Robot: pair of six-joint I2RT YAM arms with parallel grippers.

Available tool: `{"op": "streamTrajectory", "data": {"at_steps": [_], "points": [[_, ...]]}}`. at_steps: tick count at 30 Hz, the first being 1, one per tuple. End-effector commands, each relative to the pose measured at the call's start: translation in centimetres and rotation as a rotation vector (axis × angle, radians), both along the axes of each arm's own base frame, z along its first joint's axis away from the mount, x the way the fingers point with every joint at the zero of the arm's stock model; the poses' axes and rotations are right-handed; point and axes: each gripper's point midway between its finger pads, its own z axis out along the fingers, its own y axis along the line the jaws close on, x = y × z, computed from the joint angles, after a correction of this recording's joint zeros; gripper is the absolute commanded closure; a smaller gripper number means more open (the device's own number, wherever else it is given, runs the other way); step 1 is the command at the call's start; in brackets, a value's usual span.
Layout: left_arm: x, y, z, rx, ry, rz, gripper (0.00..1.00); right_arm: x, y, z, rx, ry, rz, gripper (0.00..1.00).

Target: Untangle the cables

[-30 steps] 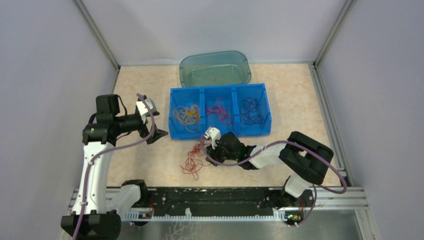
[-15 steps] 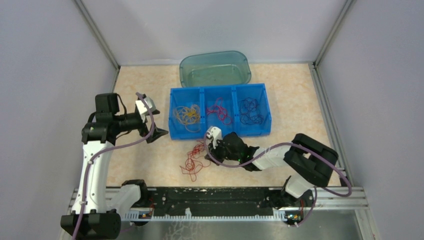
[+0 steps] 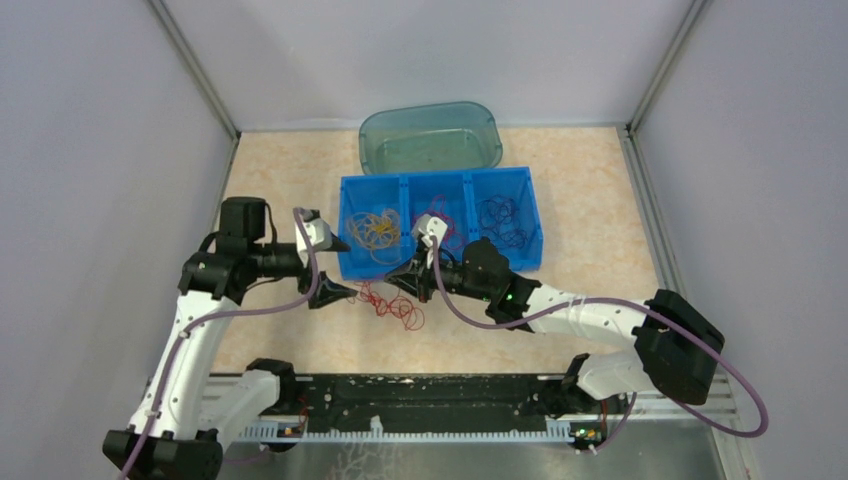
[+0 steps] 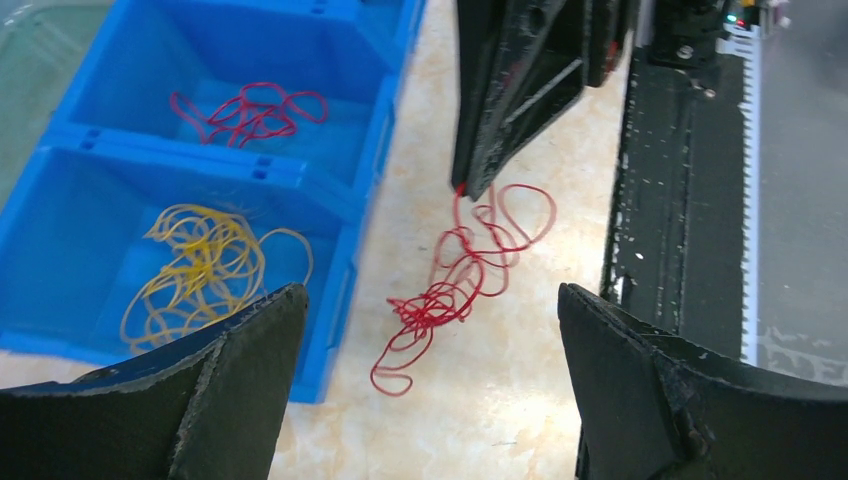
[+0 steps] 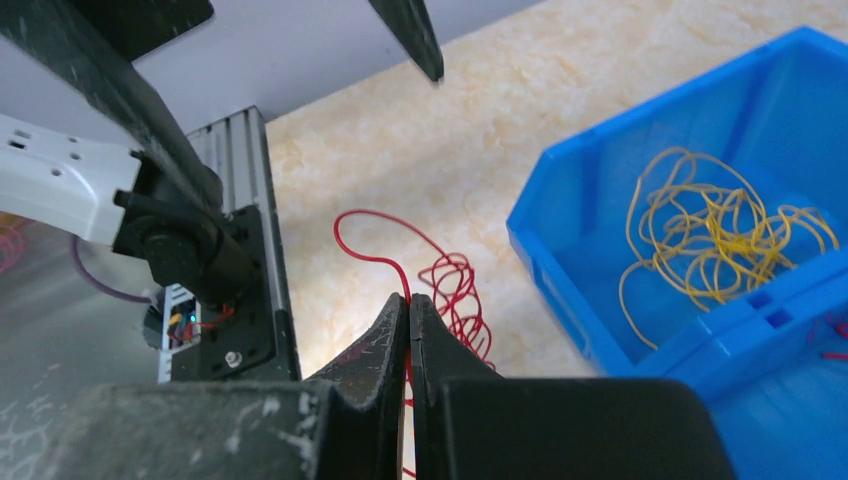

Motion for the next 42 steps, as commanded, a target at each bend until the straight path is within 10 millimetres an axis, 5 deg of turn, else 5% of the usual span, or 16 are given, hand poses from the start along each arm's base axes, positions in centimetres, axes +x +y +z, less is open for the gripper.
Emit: {"op": "streamTrajectory", "data": {"at_steps": [1,11,19,24,26,27,30,32,35,42], "points": [[-1.0,-1.3,-0.5,0.031,-0.033,-0.06,0.0,-0.4,1.1,5.3,0.108,-0.079,0.067,1.0],[-1.3,-2.2,-3.7,0.134,0.027,-0.085,0.11,-0.9,1.4,7.0,0.16,-0.065,0.095,1.0],[-0.8,-2.5,-4.5,0.172,0.022,-0.069,0.59,-1.3,1.2,7.7,0.185,-0.061,0.104,1.0],[0.0,-2.8,-3.3,0.17,-0.027,-0.038,0.95,-1.6,0.9,8.1,0.208,-0.055,0.109,1.0],[-0.1,-3.0,-2.2,0.157,-0.052,-0.039,1.0,-1.7,0.8,8.2,0.218,-0.045,0.106,1.0],[-0.1,-3.1,-1.5,0.147,-0.063,-0.038,1.0,-1.8,0.7,8.1,0.222,-0.039,0.104,0.95],[0.1,-4.0,1.0,0.093,-0.097,-0.034,1.0,-1.7,0.4,8.1,0.24,-0.044,0.092,0.57],[-0.3,-4.5,2.4,0.049,-0.064,-0.029,1.0,-1.5,0.1,7.9,0.257,-0.057,0.073,0.43],[-0.6,-5.2,4.1,-0.011,-0.025,-0.028,1.0,-1.5,-0.1,7.6,0.274,-0.063,0.064,0.33],[-0.7,-5.9,7.5,-0.069,-0.031,-0.047,1.0,-2.0,0.4,7.9,0.328,-0.08,0.108,0.28]]}}
